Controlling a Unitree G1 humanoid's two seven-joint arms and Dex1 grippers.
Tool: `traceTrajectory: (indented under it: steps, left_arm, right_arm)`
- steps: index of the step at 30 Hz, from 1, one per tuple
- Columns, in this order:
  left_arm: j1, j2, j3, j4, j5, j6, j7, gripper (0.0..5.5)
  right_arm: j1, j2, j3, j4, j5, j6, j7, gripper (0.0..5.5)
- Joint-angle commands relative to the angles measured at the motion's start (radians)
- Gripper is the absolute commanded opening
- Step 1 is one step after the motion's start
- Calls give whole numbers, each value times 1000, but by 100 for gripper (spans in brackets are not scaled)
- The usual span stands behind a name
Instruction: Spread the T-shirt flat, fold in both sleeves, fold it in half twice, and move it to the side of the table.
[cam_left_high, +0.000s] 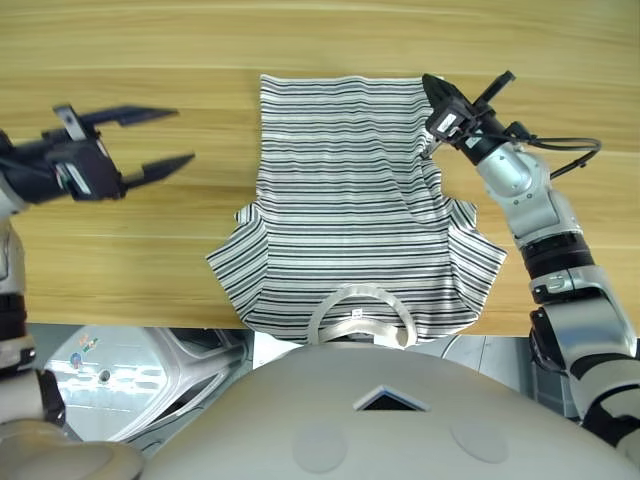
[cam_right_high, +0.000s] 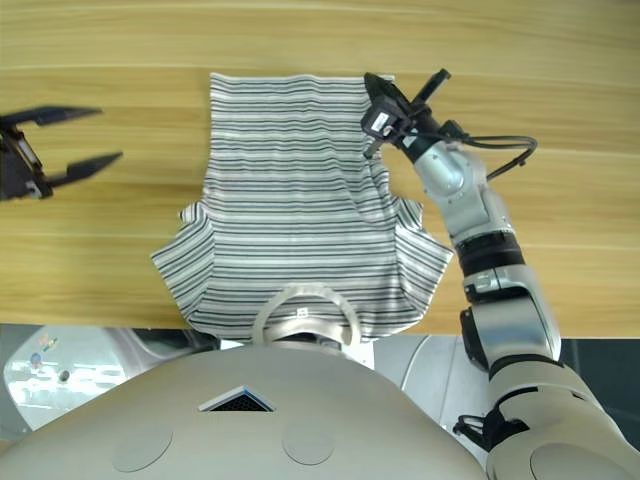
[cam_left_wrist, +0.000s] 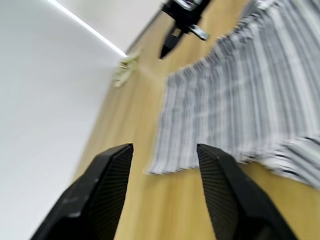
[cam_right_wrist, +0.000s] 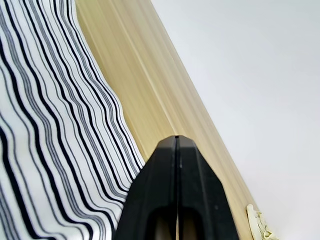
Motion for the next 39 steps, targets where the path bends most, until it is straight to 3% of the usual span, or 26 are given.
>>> traceTrajectory:
  steps: [1,9,18,20,24,29,39]
  left_arm:
    - [89,45,-62,26,136,-51,-39,249]
    - [85,34,-255,63,439,-95,30,386]
    - [78,83,-318,92,555,-119,130,521]
    - [72,91,-333,94,552,-135,144,521]
    - [62,104,-362,109,559,-169,165,456]
    - [49,117,-390,128,565,-193,189,336]
    - [20,127,-415,165,595,-209,243,169]
  right_arm:
    - [35,-17,-36,-78,48,20,47,0]
    - [100,0,-75,-210,147,38,139,0]
    - [141,2,-100,-282,193,60,196,0]
    - [143,2,-103,-278,194,59,200,0]
    - [154,3,-107,-289,196,58,207,0]
    - [164,5,-107,-295,196,55,213,0]
    - [186,8,-110,-315,203,55,227,0]
